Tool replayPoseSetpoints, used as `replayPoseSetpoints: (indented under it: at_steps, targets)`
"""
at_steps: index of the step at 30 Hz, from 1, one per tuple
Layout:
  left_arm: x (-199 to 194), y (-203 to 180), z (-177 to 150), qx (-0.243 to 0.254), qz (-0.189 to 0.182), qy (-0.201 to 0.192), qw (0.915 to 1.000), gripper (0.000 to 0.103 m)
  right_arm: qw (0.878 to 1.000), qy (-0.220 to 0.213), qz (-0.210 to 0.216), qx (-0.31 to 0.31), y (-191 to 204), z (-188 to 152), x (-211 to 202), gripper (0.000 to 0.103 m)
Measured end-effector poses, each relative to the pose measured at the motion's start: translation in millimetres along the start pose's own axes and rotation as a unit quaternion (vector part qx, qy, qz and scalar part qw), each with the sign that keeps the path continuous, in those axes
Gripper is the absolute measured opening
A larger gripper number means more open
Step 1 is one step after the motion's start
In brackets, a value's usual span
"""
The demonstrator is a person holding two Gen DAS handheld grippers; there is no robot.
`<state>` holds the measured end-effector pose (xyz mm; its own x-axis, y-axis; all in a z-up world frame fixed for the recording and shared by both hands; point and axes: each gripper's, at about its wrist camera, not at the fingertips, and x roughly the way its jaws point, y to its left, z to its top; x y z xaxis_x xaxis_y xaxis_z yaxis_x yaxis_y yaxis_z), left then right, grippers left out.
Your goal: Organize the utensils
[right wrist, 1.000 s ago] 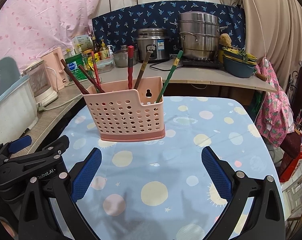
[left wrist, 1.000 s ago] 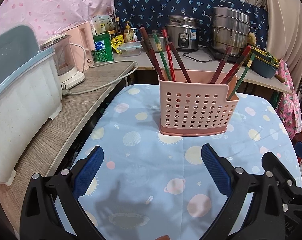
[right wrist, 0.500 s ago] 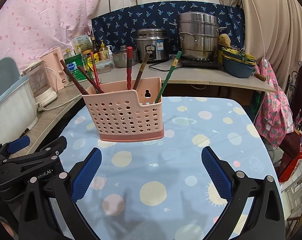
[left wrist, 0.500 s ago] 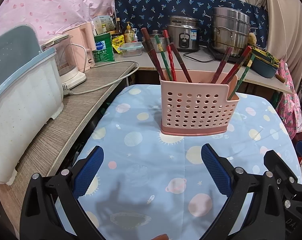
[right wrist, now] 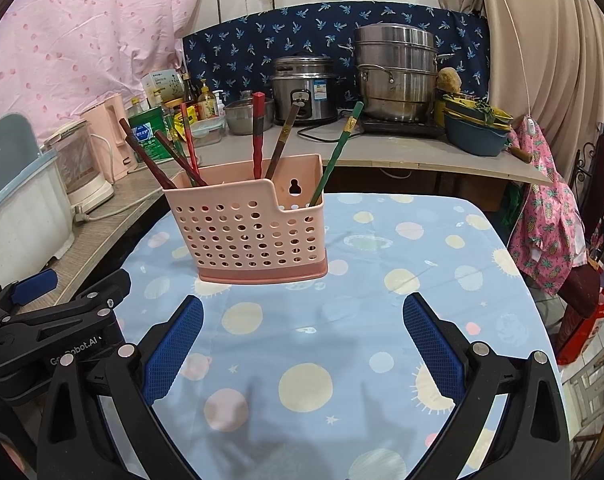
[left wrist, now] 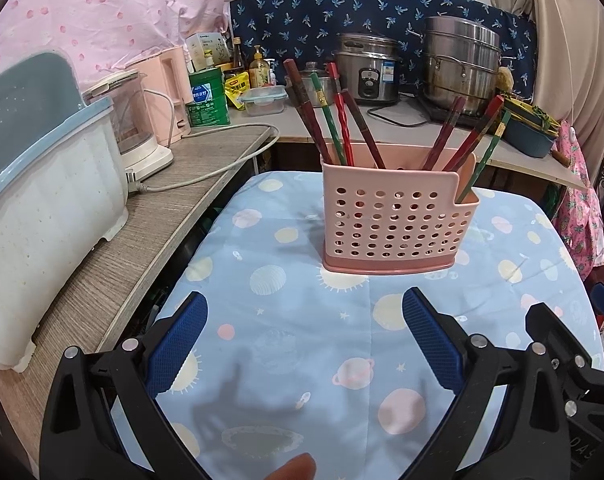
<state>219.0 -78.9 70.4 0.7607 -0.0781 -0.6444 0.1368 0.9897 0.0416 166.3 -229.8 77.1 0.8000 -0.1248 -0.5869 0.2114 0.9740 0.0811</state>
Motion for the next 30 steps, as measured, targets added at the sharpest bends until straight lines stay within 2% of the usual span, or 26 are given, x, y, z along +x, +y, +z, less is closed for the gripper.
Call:
replayPoseSetpoints:
  at_steps: [20,30]
  targets:
    - [4.6,-7.8,1.5,0.012,0.002,-0.002,0.9999,0.094,1.0,0.0,-0.001,-0.001,-0.8,0.8,0.8,0.097]
    - [16.3,-5.6,4.6,0.004,-0.002,0.013,0.9999,0.094,1.0,0.003,-0.001,-0.003,-3.0,2.9,5.9,0.097]
